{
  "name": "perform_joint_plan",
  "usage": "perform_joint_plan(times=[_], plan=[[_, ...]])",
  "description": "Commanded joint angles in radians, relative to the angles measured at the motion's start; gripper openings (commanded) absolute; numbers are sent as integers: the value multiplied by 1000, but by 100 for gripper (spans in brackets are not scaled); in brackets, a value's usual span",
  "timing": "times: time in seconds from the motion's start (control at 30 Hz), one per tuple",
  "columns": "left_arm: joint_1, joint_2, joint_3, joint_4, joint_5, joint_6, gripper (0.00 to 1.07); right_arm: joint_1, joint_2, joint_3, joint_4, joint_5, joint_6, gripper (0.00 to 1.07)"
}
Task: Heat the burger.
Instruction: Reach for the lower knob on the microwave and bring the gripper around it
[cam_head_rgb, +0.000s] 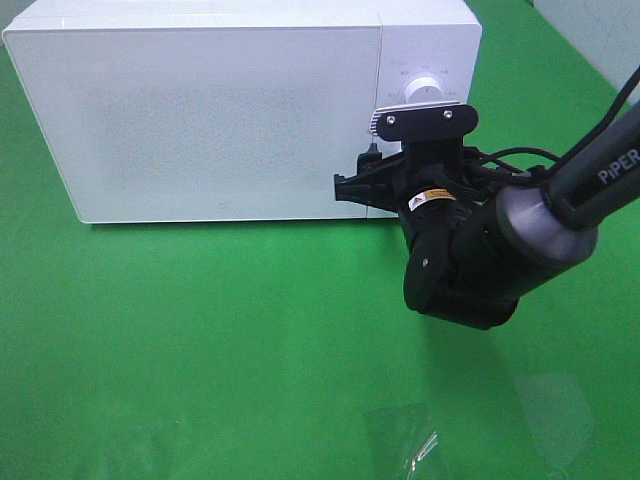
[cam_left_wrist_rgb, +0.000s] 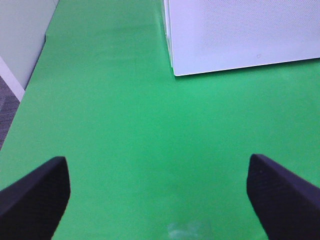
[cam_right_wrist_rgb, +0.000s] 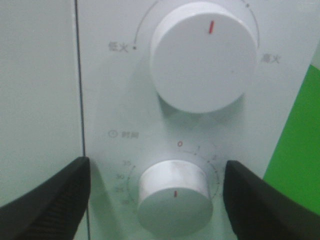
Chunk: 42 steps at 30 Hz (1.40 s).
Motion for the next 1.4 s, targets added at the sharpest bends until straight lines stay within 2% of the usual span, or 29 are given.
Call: perform_joint_plan(times=[0.03, 0.33, 0.37, 0.4, 0.43, 0.47, 0.5, 0.53, 0.57, 0.6, 0.63, 0.67, 0.73, 0.83, 0.87, 1.03, 1.2, 1.23, 1.27, 1.3, 1.33, 1.4], plan=[[4, -24, 1, -1, -14, -6, 88, -12, 4, -14, -16, 2, 0, 73], [4, -21, 1, -1, -14, -6, 88, -16, 20, -14, -21, 7, 8, 72], [4, -21, 1, -1, -14, -6, 88, -16, 20, -14, -24, 7, 23, 67], [4, -21, 1, -1, -14, -6, 88, -16, 20, -14, -24, 7, 23, 67], [4, -21, 1, -1, -14, -6, 88, -16, 20, -14, -24, 6, 23, 60], [4, -21, 1, -1, -14, -6, 88, -16, 20, -14, -24, 6, 23, 60], [4, -21, 1, -1, -14, -6, 88, -16, 20, -14, -28, 5, 23, 50], [4, -21, 1, -1, -14, -6, 88, -16, 20, -14, -28, 5, 23, 50], [4, -21, 1, -1, -14, -6, 88, -16, 20, -14, -35, -9, 22, 40], [4, -21, 1, -1, -14, -6, 88, -16, 20, -14, -35, -9, 22, 40], [4, -21, 1, -1, -14, -6, 88, -16, 20, -14, -35, -24, 16, 27], [4, -21, 1, -1, -14, -6, 88, -16, 20, -14, -35, -24, 16, 27], [4, -21, 1, -1, -14, -6, 88, -16, 20, -14, -35, -44, -26, 8], [4, -21, 1, -1, -14, -6, 88, -16, 20, -14, -35, -44, -34, 5], [4, -21, 1, -1, -14, -6, 88, -16, 20, -14, -35, -44, -41, 0], [4, -21, 1, -1, -14, -6, 88, -14, 20, -14, -35, -45, -41, 0], [4, -21, 1, -1, -14, -6, 88, -14, 20, -14, -36, -73, 90, 0], [4, -21, 1, -1, -14, -6, 88, -14, 20, -14, -44, -73, 207, 0], [4, -21, 1, -1, -14, -6, 88, -14, 20, -14, -44, -73, 207, 0], [4, -21, 1, -1, -14, -6, 88, -14, 20, -14, -58, -67, 371, 0], [4, -21, 1, -1, -14, -6, 88, -14, 20, -14, -58, -67, 371, 0], [4, -21, 1, -1, -14, -6, 88, -14, 20, -13, -88, -47, 723, 0]])
